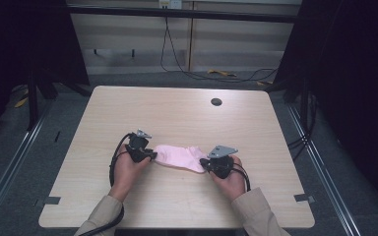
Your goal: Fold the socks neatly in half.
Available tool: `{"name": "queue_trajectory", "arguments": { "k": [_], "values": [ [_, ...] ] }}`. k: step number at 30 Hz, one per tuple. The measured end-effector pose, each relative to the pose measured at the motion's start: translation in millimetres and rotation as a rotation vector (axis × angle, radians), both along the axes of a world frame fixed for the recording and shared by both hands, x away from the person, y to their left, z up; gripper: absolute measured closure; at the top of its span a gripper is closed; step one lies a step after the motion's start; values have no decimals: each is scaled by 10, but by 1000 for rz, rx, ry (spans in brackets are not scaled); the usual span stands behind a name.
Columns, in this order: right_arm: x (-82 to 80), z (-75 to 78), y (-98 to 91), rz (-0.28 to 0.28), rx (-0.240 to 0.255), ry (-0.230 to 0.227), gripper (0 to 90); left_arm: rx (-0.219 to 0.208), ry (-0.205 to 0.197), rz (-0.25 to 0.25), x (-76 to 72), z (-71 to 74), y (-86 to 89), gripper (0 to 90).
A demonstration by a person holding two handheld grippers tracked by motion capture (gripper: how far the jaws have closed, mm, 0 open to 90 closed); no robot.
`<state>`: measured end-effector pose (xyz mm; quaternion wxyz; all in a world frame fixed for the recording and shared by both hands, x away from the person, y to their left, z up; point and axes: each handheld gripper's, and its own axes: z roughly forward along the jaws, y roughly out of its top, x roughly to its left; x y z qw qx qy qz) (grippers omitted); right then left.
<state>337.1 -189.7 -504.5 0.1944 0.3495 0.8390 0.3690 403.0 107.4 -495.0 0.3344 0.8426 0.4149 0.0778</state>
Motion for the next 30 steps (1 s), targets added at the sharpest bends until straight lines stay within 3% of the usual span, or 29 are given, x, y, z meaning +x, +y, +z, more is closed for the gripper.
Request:
{"name": "queue_trajectory", "arguments": {
  "k": [15, 22, 30],
  "values": [
    [5, 0, -3, 1, 3, 4, 900, 6, 39, -5, 17, 30, -42, 887],
    [2, 1, -3, 0, 2, 3, 900, -18, 32, -8, 9, 53, -30, 888],
    [-2, 1, 1, -1, 0, 0, 900, -47, 0, -13, -13, 236, -14, 889]
  ]
}}
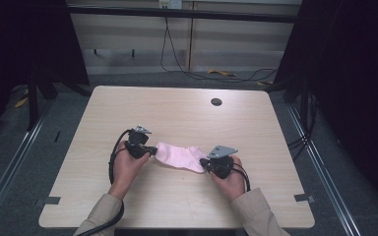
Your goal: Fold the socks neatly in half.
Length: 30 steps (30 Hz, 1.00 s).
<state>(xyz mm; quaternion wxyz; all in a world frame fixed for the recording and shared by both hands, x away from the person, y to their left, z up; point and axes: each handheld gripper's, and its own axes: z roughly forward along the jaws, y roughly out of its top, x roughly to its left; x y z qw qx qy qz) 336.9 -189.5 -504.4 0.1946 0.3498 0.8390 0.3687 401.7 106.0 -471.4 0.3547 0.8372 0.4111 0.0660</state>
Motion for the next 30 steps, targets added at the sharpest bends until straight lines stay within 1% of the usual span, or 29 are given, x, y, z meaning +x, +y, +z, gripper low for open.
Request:
{"name": "queue_trajectory", "arguments": {
  "k": [3, 4, 7, 8, 10, 11, 15, 17, 18, 19, 22, 24, 26, 28, 29, 30],
  "values": [
    [7, 1, -6, -2, 7, 6, 900, -3, -12, -7, -6, 45, -12, 889],
    [7, 1, -5, -3, 13, 11, 900, -11, -14, -6, -10, 54, -17, 889],
    [2, 1, 3, -2, 13, 12, 900, -10, -19, -15, -14, 89, -23, 889],
    [-3, 2, 9, -4, 16, 17, 900, -16, -23, -15, -17, 99, -26, 889],
    [-6, 2, 20, -2, 17, 17, 900, -10, -30, -22, -24, 129, -31, 889],
    [-9, 3, 25, -1, 17, 18, 900, -15, -34, -21, -32, 143, -41, 889],
    [-12, 2, 40, 6, 23, 23, 900, -17, -43, -42, -48, 211, -71, 889],
    [-13, 2, 46, 6, 26, 25, 900, -18, -41, -40, -57, 234, -96, 890],
    [-13, 2, 48, 6, 26, 24, 900, -9, -44, -48, -53, 243, -97, 890],
    [-13, 2, 48, 6, 26, 24, 900, -15, -42, -52, -55, 246, -105, 890],
    [-14, 2, 51, 8, 27, 25, 900, -9, -34, -59, -58, 262, -116, 891],
    [-14, 2, 52, 8, 28, 26, 900, -14, -34, -58, -52, 258, -113, 890],
    [-13, 2, 51, 9, 29, 27, 900, -12, -28, -41, -26, 226, -85, 890],
    [-14, 2, 52, 10, 28, 26, 900, -10, -20, -16, 7, 158, -35, 887],
    [-13, 2, 52, 10, 28, 26, 900, -3, -27, 3, 20, 115, -6, 882],
    [-14, 2, 52, 10, 28, 27, 900, 6, -27, 14, 30, 78, 28, 858]
  ]
}}
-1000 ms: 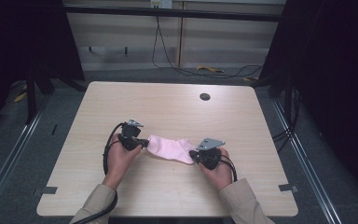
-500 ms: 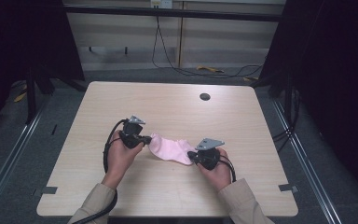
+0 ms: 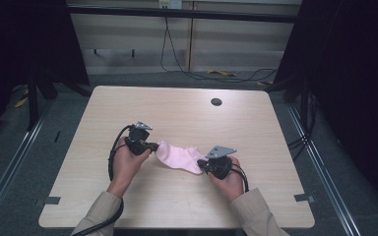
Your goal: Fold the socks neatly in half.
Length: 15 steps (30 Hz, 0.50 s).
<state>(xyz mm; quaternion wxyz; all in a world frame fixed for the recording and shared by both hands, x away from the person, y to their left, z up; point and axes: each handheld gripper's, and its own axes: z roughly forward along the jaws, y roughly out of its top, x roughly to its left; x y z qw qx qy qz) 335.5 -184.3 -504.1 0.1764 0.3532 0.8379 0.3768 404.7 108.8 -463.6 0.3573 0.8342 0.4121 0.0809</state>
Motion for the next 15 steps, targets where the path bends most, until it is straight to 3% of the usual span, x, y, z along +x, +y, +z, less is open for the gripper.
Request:
{"name": "queue_trajectory", "arguments": {
  "k": [2, 9, 12, 15],
  "values": [
    [2, -1, -1, 0, 1, -1, 900, -3, -8, 15, 2, -61, 40, 795],
    [3, -1, 1, -1, 2, 2, 900, 1, -30, -10, 30, -151, -37, 741],
    [5, -1, 0, -1, 4, 3, 900, 60, -21, -20, 73, -226, -77, 723],
    [4, -1, 0, 0, 4, 4, 900, 82, -25, -21, 80, -286, -107, 717]
  ]
}}
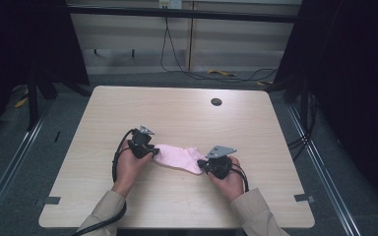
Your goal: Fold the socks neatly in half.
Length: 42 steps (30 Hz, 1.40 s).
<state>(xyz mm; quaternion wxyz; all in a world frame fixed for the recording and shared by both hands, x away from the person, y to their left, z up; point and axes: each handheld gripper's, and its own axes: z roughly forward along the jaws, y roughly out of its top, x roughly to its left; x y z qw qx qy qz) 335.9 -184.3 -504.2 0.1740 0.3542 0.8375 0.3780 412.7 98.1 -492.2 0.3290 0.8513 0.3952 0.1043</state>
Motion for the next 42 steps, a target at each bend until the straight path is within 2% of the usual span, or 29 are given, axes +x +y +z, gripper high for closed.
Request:
{"name": "queue_trajectory", "arguments": {
  "k": [2, 5, 7, 9, 12, 13, 16, 18, 22, 26, 28, 30, 33, 34, 36, 38, 39, 41, 42],
  "values": [
    [-3, 0, 1, 7, -4, -3, 900, 17, -4, -19, -15, 5, -29, 789],
    [-8, 0, 6, 7, -6, -6, 900, 39, 15, -26, -14, 41, -49, 879],
    [-10, 0, 6, 8, -7, -6, 900, 30, 19, -22, -8, 70, -40, 900],
    [-10, 1, 6, 8, -7, -6, 900, 13, 9, -15, -16, 103, -17, 900],
    [-9, 1, 6, 6, -4, -5, 900, 18, -6, -12, -22, 131, 22, 900],
    [-8, 1, 6, 8, 1, -2, 895, 7, -4, -3, -23, 127, 26, 900],
    [-19, 6, 19, 10, 12, 3, 873, 9, -8, 0, -20, 126, 52, 900],
    [-24, 16, 33, 16, 7, -12, 855, 16, -29, 9, -21, 131, 59, 900],
    [-36, 77, 46, 15, 21, -41, 851, 2, -26, 16, 1, 159, 88, 900],
    [-28, 46, 50, 21, 12, -27, 850, 4, -34, 31, 15, 150, 104, 900],
    [-20, 16, 49, 19, 1, -17, 850, 17, -46, 40, 28, 119, 133, 862],
    [-15, 2, 47, 18, -2, -9, 850, 12, -51, 49, 33, 88, 152, 808],
    [-7, 0, 46, 18, -6, -6, 854, -1, -58, 58, 31, 94, 177, 779],
    [-6, -1, 45, 19, -7, -5, 854, 7, -59, 62, 32, 100, 183, 776],
    [-4, -2, 48, 21, -9, -5, 855, 4, -34, 70, 41, 89, 198, 750],
    [-6, -2, 52, 21, -12, -8, 857, 21, -33, 85, 46, 72, 228, 736],
    [-7, -3, 54, 22, -13, -8, 858, 18, -22, 98, 47, 69, 250, 736],
    [-7, -3, 55, 23, -14, -8, 859, -7, -28, 115, 39, 60, 281, 735],
    [-7, -3, 55, 23, -14, -8, 860, 3, -19, 115, 37, 62, 298, 735]
  ]
}}
